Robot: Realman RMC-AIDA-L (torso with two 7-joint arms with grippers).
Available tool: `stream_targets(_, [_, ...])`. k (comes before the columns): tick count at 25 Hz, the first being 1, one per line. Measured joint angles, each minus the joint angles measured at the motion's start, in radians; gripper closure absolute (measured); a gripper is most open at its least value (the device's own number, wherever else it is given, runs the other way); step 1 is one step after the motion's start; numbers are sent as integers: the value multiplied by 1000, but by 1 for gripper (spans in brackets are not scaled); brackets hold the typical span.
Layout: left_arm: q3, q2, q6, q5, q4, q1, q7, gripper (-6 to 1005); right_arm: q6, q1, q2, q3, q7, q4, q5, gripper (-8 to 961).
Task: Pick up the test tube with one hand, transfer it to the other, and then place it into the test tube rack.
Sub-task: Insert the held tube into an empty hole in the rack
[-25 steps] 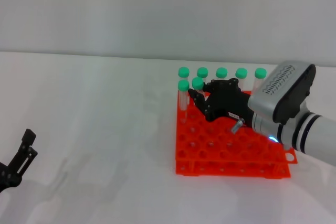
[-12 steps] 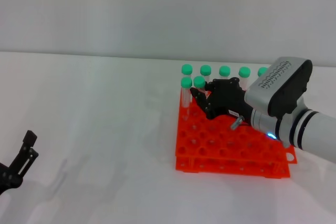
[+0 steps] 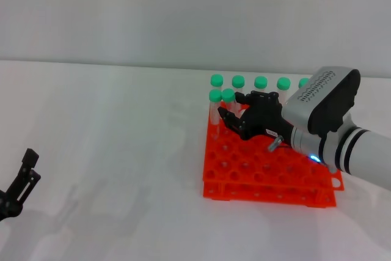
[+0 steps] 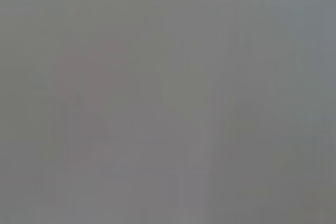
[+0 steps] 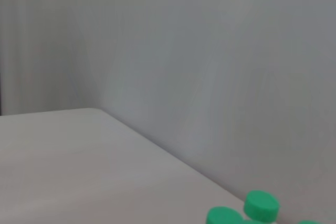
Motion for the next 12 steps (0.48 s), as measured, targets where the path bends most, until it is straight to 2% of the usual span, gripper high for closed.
stream_targets(10, [0,0,1,-2,0,-1,-5,106,-34,-36,-1,62,15,-19,2,402])
stream_targets(12, [0,1,1,-2,1,-1,-6,106,-37,-46,-2,74,15,-31,2,334])
